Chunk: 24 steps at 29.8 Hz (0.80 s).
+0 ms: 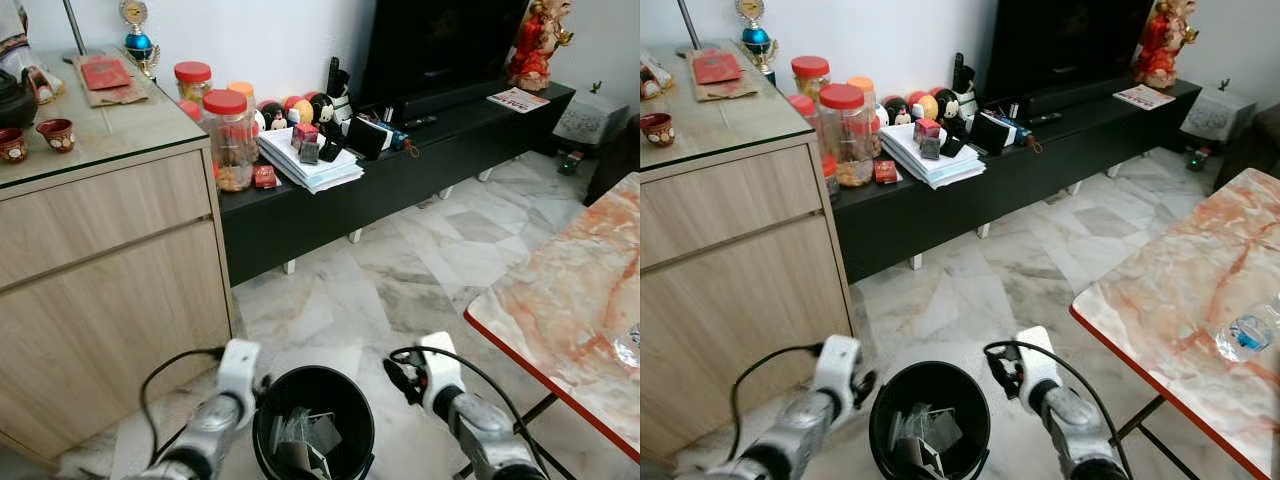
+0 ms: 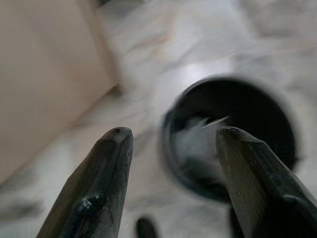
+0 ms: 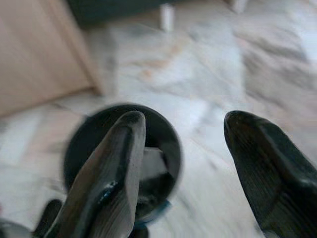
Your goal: Picking trash to rubbish bin
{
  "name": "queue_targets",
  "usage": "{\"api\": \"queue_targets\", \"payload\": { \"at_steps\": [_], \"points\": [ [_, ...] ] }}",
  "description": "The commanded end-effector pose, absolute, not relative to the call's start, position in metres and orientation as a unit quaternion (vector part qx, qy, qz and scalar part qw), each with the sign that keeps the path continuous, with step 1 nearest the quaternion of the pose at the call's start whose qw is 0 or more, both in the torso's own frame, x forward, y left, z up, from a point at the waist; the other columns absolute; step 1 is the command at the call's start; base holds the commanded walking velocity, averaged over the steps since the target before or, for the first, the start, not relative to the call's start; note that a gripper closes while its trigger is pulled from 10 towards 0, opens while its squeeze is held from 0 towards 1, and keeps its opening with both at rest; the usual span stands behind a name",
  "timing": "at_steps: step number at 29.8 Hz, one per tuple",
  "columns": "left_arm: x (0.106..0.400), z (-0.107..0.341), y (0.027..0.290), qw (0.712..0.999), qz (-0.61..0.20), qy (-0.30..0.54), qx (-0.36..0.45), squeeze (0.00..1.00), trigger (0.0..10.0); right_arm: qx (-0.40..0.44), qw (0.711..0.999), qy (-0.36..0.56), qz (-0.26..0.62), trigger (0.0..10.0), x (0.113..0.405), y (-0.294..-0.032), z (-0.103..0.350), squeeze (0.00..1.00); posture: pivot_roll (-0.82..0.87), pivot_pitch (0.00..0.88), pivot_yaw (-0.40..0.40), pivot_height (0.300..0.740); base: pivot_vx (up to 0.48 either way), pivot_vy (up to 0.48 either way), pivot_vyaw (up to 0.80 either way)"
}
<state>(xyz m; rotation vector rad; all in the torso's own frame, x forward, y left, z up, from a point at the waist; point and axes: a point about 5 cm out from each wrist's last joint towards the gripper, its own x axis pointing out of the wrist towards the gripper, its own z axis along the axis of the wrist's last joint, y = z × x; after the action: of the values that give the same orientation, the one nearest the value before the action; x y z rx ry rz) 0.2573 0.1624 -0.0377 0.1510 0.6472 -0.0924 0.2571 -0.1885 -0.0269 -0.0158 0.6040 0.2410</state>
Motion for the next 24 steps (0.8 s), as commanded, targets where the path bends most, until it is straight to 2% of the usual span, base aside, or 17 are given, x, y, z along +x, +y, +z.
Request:
{"api": "queue_targets", "payload": {
  "at_steps": [1, 8, 9, 14, 24],
  "points": [
    [0.248, -0.045, 0.165, 0.938, -0.033, 0.333, 0.094, 0.00, 10.0, 0.001, 0.949, 0.306, 0.070, 10.0, 0.251, -0.204, -0.031, 0.00, 0.07, 0.000, -0.119, 0.740, 0.000, 0.000, 0.00],
    [0.215, -0.064, 0.182, 0.924, 0.012, 0.366, 0.112, 0.00, 10.0, 0.031, 0.936, 0.351, -0.009, 10.0, 0.224, -0.222, -0.050, 0.00, 0.08, 0.000, -0.116, 0.740, 0.000, 0.000, 0.00],
    [0.204, -0.070, 0.188, 0.916, 0.028, 0.382, 0.121, 0.00, 10.0, 0.036, 0.928, 0.370, -0.025, 10.0, 0.212, -0.225, -0.057, 0.00, 0.09, 0.000, -0.119, 0.740, 0.000, 0.000, 0.00],
    [0.185, -0.079, 0.192, 0.905, 0.046, 0.405, 0.124, 0.00, 10.0, 0.039, 0.915, 0.399, -0.039, 10.0, 0.194, -0.226, -0.068, 0.00, 0.09, 0.000, -0.119, 0.740, 0.000, 0.000, 0.00],
    [0.185, -0.079, 0.189, 0.907, 0.045, 0.407, 0.102, 0.00, 10.0, 0.056, 0.912, 0.403, -0.044, 10.0, 0.188, -0.221, -0.073, 0.00, 0.09, 0.000, -0.110, 0.740, 0.000, 0.000, 0.00]
  ]
}}
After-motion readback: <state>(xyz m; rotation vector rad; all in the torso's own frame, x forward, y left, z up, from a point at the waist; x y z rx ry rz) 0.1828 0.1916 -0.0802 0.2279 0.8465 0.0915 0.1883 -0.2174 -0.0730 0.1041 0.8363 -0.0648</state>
